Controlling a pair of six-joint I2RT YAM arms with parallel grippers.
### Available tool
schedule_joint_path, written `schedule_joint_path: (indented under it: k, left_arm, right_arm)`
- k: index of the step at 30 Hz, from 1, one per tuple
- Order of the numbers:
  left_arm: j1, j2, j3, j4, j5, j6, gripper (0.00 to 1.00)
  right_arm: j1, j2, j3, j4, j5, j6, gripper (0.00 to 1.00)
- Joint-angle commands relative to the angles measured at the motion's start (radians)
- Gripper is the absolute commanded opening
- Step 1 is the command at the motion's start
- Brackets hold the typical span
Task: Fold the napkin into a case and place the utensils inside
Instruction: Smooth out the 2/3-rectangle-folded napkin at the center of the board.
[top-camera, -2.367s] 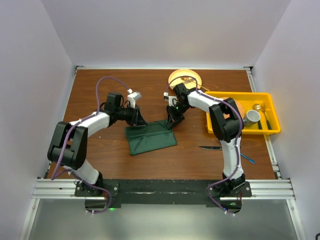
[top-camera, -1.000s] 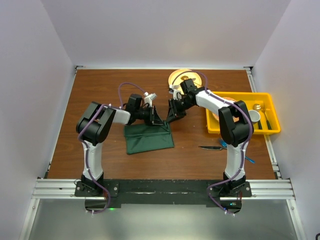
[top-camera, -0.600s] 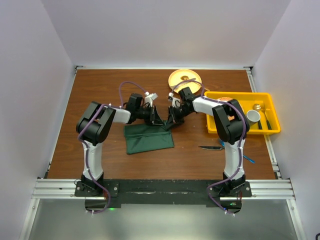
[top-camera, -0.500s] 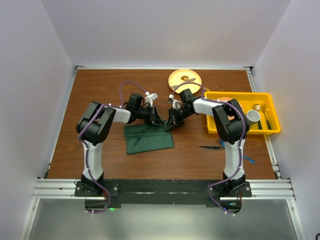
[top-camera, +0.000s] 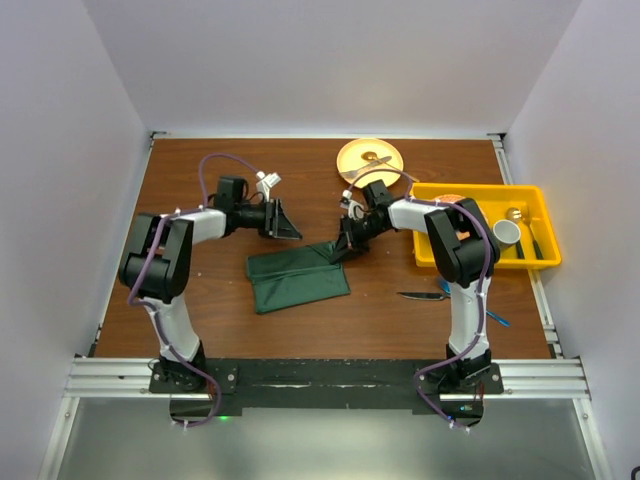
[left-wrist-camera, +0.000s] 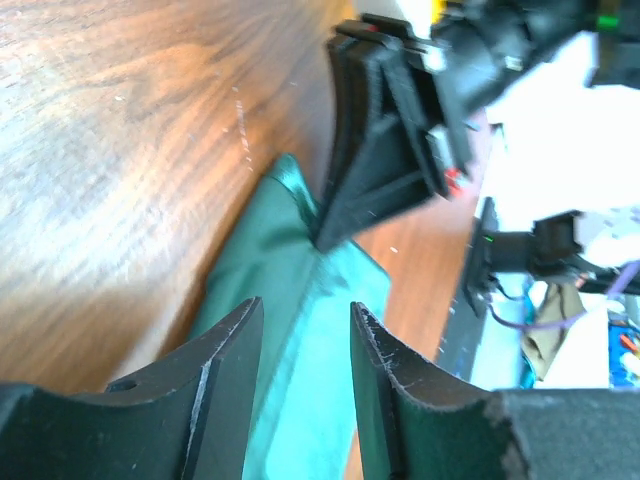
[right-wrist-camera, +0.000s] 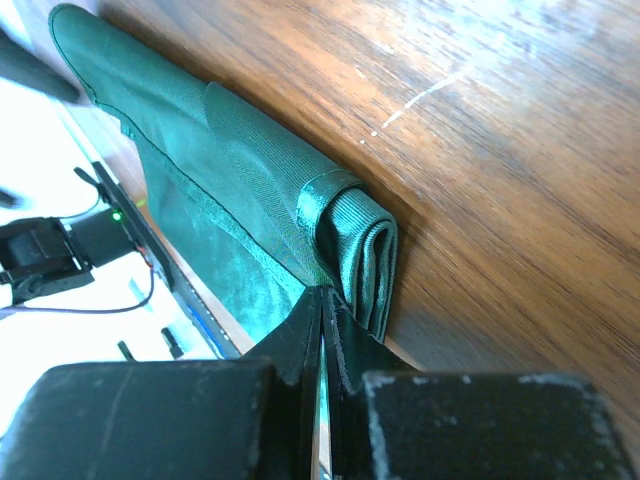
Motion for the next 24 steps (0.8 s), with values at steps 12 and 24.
schedule_joint_path:
  k: [12, 24]
  left_arm:
    - [0.170, 0.209, -0.026, -0.403, 0.018, 0.391, 0.38]
    - [0.295, 0.197, 0.094, -0.836, -0.023, 0.894, 0.45]
  right_arm:
    - [-0.013, 0.063, -0.099, -0.003, 0.220, 0.008, 0.00]
    - [-0.015, 0.061, -0.103, -0.001, 0.230, 0.024, 0.00]
